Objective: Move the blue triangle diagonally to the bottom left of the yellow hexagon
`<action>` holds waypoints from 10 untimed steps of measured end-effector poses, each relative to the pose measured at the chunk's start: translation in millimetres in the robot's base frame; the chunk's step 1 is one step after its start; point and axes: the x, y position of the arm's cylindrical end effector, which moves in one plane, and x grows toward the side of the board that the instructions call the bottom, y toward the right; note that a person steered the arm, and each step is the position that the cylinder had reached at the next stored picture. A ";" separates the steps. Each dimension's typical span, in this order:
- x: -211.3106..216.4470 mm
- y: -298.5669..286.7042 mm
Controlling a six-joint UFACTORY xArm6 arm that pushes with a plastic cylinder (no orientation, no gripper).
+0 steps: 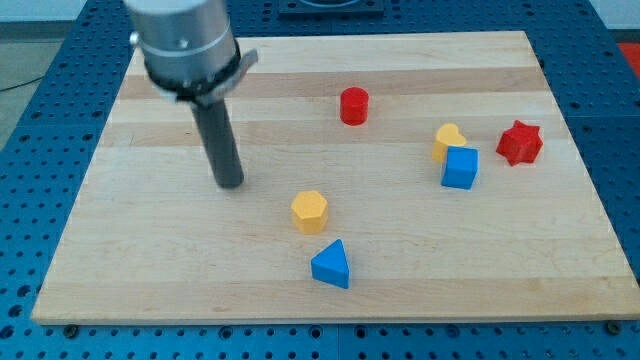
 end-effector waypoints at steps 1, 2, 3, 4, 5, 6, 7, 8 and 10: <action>58.6 4.7; 80.8 50.4; 92.3 103.0; 78.1 107.2; 58.5 111.0; 54.0 168.0; 88.3 210.0; 103.7 185.0; 98.2 119.9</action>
